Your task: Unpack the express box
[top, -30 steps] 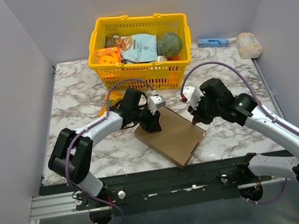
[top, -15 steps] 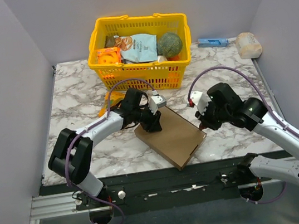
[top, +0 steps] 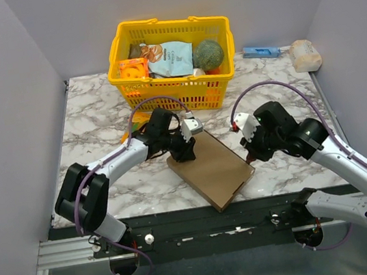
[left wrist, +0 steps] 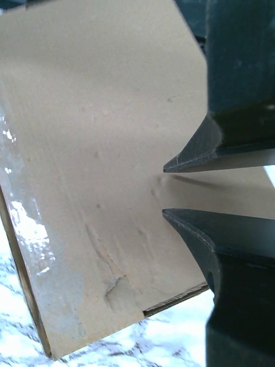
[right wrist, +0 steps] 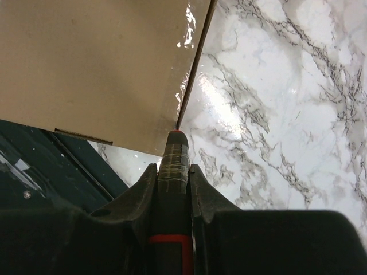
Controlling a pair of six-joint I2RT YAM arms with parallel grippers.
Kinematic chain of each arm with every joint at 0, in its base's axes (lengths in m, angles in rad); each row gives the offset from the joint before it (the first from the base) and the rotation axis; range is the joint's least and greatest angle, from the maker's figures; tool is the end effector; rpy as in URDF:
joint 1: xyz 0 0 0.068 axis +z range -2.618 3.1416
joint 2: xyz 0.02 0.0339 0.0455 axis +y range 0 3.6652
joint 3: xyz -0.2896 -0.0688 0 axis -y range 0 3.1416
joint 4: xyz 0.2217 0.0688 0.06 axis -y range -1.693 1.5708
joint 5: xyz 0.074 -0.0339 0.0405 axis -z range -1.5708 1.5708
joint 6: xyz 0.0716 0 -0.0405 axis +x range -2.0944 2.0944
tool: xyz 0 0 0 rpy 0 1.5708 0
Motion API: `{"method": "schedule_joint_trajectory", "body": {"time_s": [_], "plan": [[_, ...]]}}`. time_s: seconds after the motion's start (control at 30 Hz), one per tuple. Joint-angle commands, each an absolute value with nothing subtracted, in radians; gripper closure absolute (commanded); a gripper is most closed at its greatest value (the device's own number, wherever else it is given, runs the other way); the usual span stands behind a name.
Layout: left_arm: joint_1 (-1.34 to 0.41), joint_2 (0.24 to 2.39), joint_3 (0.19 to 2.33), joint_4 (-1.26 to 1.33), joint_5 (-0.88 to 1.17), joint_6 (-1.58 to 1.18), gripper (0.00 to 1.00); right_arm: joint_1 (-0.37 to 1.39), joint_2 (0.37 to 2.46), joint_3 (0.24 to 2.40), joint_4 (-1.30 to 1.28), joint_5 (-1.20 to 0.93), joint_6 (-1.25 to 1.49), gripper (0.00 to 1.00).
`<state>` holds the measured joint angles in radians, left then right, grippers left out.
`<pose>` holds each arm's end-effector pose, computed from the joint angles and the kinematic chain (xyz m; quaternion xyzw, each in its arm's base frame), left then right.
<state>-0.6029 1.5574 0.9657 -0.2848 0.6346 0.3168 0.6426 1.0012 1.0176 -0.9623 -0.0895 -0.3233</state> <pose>0.2377 -0.2152 0.2280 0.4916 0.7535 -0.3365 0.2781 0.1319 0.1067 0.3032 -0.4536 0.8355 0.0908 0.2964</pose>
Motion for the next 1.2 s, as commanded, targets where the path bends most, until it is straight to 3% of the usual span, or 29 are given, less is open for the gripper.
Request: {"method": "schedule_joint_trajectory", "body": {"time_s": [0.0,0.33,0.6,0.83,1.17], "plan": [[-0.607,1.5,0.994,-0.276,0.845,0.351,0.62,0.65,1.008,1.009,-1.042,-0.066,-0.319,1.0],[-0.745,1.6,0.966,0.026,0.904,0.316,0.63,0.649,1.089,1.052,-0.991,-0.06,-0.339,0.99],[-0.764,1.755,0.983,0.135,0.671,0.06,0.67,0.65,1.055,1.045,-1.041,-0.063,-0.299,0.99],[-0.733,1.789,0.98,0.166,0.49,0.028,0.79,0.649,1.061,1.065,-1.048,-0.049,-0.299,1.0],[-0.684,1.805,0.98,0.159,0.41,-0.023,0.96,0.65,1.062,1.094,-1.109,-0.087,-0.242,0.99]]}}
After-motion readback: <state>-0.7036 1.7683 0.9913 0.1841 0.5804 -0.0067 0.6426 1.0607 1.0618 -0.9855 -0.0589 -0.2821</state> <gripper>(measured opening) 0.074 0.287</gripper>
